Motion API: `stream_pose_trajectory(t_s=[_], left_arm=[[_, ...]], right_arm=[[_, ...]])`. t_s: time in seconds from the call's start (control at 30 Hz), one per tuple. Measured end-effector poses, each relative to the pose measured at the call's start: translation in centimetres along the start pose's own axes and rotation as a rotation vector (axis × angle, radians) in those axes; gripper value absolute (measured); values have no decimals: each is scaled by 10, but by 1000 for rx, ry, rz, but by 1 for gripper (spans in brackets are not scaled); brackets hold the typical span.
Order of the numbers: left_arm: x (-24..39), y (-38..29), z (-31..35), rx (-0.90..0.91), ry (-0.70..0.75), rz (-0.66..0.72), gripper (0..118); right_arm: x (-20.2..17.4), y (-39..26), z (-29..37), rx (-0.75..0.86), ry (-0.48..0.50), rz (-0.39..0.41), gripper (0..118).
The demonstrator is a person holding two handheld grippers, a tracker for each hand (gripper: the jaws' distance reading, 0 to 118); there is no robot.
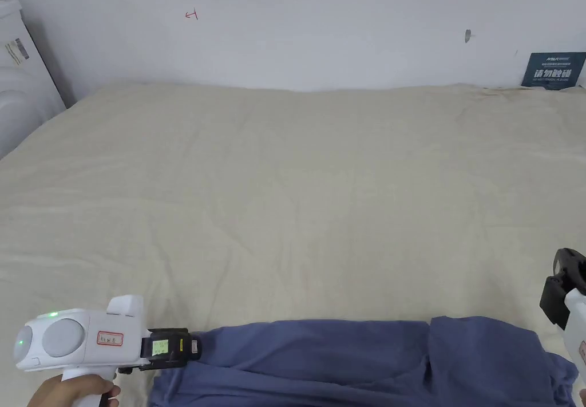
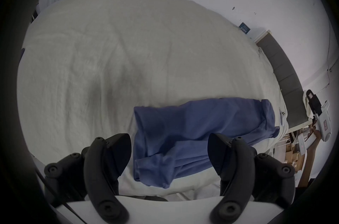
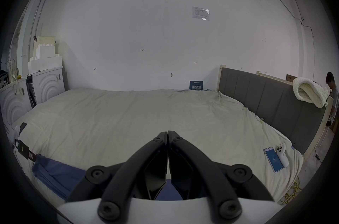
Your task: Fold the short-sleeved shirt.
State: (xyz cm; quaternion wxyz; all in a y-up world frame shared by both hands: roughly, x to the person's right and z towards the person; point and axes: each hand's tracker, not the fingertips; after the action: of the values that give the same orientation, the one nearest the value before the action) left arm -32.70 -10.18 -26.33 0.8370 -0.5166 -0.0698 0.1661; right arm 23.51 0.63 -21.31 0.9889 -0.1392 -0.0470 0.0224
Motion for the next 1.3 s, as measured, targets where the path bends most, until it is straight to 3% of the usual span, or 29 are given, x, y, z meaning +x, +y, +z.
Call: stream_pose_trajectory(t_s=[0.23,0.3,0.37,0.43,0.5,0.57,0.8,1.3], left_arm=[[-17,-6,-22,-74,21,22,91],[-16,-7,-26,-93,31,16,77],[-15,-7,-31,-109,27,15,48],[-12,-8,-36,-123,23,5,41],[-5,-8,-38,-129,42,-26,19],[-7,-7,-41,-137,-10,-9,12],[11,-8,-24,-96,46,-88,6],[3,18,50,-4,89,-67,6]], right_arm=[[-1,-3,1,-24,2,0,0],[0,-4,1,-30,6,-6,0],[0,-4,1,-36,9,-9,0],[0,-5,1,-40,7,-5,0],[1,-4,1,-42,5,-5,0],[3,-4,2,-43,3,-7,0],[7,-3,1,-48,-2,-12,0],[10,-3,-3,-45,5,-18,0]])
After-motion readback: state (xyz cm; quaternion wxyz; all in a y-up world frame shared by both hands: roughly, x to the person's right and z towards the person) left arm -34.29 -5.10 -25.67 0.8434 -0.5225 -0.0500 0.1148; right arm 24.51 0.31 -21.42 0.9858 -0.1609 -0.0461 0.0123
